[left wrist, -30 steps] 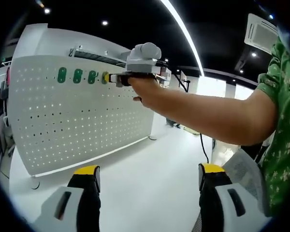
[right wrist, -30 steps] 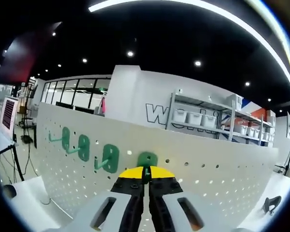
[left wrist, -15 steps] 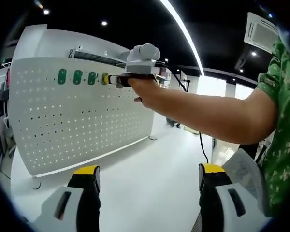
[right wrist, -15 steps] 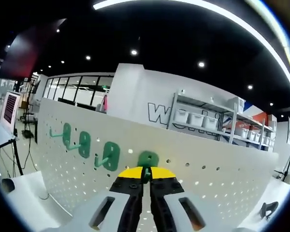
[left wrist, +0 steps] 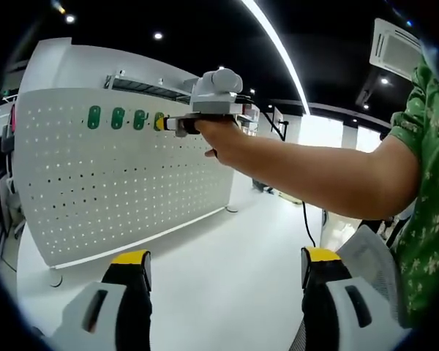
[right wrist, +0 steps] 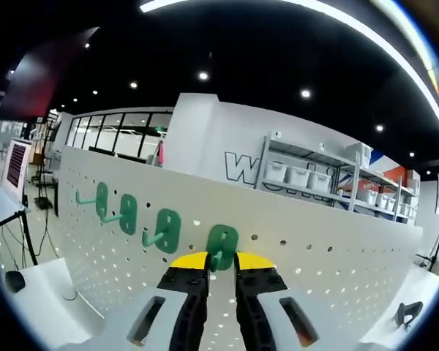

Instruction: Insert the hook assembly into the mounting plate slot until the hook locks in place.

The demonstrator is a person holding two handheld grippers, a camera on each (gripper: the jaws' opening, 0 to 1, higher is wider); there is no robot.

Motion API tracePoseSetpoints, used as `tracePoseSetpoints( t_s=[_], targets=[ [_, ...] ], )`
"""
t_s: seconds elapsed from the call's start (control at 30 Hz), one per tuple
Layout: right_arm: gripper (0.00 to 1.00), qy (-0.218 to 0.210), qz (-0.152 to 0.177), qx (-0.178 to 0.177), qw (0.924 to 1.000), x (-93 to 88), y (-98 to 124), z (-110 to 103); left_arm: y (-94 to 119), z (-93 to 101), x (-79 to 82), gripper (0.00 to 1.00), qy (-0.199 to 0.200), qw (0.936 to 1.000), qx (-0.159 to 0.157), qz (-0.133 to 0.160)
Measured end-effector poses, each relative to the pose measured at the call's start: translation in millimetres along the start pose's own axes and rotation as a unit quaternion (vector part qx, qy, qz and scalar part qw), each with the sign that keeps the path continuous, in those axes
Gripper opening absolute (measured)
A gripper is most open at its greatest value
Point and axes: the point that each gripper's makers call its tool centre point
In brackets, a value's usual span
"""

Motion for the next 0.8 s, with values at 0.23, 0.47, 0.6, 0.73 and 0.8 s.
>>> tracePoseSetpoints(
  t_s=[0.23,0.47,0.6,0.73,0.8],
  targets=[
    [0.18,0.000,-0.001,0.000,1.0000,0.1,5.2,2.5,-0.1,2.1,2.0,0.87,-0.002,1.0000,0.000,0.001],
    [0.31,-0.007,-0.004,0.003,1.0000,-2.9,8.6,5.6,0.6,5.6,3.9,0.87,-0.005,1.0000,0.000,0.001],
    [0.41,-0.019,-0.005,0.009,0.9998,-2.5,10.8,3.9,0.8,7.0,4.7,0.87,-0.007,1.0000,0.000,0.001],
    [0.46,-0.031,-0.001,0.016,0.9994,-0.3,15.2,2.4,0.4,9.5,5.8,0.87,-0.009,1.0000,0.000,0.000],
    [0.47,-0.032,-0.003,0.020,0.9993,-1.5,15.7,1.9,0.1,10.4,5.9,0.87,-0.011,0.9999,0.000,-0.001]
  ],
)
Point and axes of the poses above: the point that each gripper's makers call its tool centre point, and the gripper's own axes: y roughly backward along the fingers, z roughly to its right, x roughly out of its top, and after that the axes turned 11 degrees about z, right-handed
